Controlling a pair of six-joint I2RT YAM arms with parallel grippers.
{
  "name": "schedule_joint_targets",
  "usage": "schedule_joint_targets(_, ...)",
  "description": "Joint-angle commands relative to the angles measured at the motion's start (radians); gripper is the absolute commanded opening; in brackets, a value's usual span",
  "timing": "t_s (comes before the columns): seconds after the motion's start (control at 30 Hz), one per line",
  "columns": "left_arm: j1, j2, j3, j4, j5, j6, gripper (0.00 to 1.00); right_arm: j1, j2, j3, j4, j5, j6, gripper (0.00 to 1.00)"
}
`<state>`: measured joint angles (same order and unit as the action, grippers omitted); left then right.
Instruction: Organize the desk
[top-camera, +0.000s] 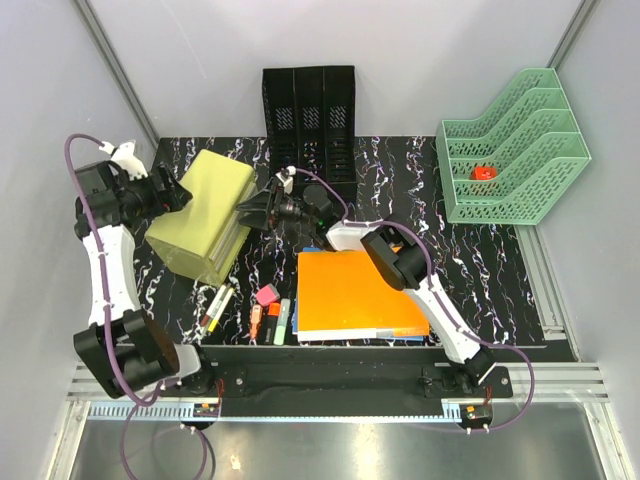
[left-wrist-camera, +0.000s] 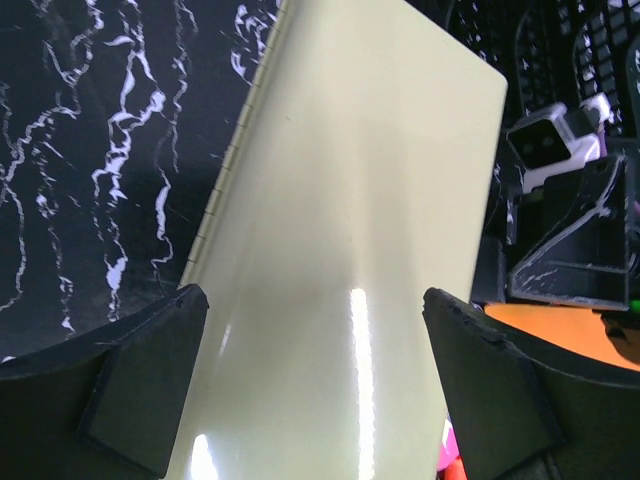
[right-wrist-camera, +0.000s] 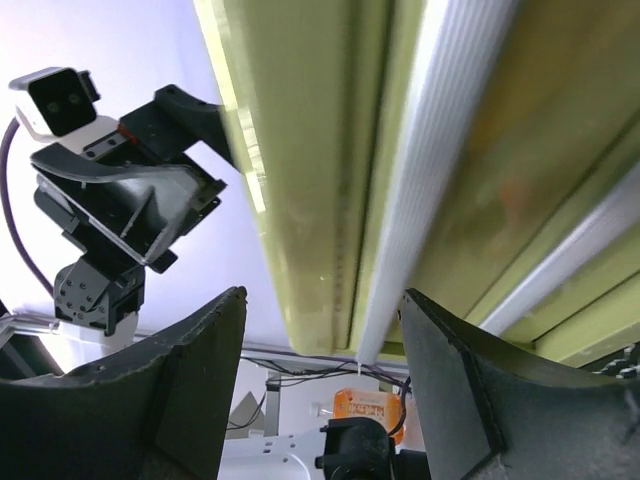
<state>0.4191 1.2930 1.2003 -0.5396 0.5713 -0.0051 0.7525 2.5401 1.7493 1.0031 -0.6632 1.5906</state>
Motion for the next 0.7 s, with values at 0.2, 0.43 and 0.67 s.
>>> schedule_joint_targets(0.2, 0.004, 0.06, 0.035, 0.119, -0.079, -0.018, 0.93, -0.013, 0.121, 0.099, 0.134, 0.068, 0.075, 0.7)
schedule_joint_targets(0.43, 0.004, 0.118, 0.041, 0.141, -0.088, -0.001, 0.93, -0.012, 0.187, 0.19, 0.187, 0.106, 0.144, 0.69)
schedule_joint_targets(0.67, -0.017, 0.135, 0.01, 0.139, -0.071, 0.022, 0.92, -0.004, 0.213, 0.249, 0.207, 0.132, 0.186, 0.66)
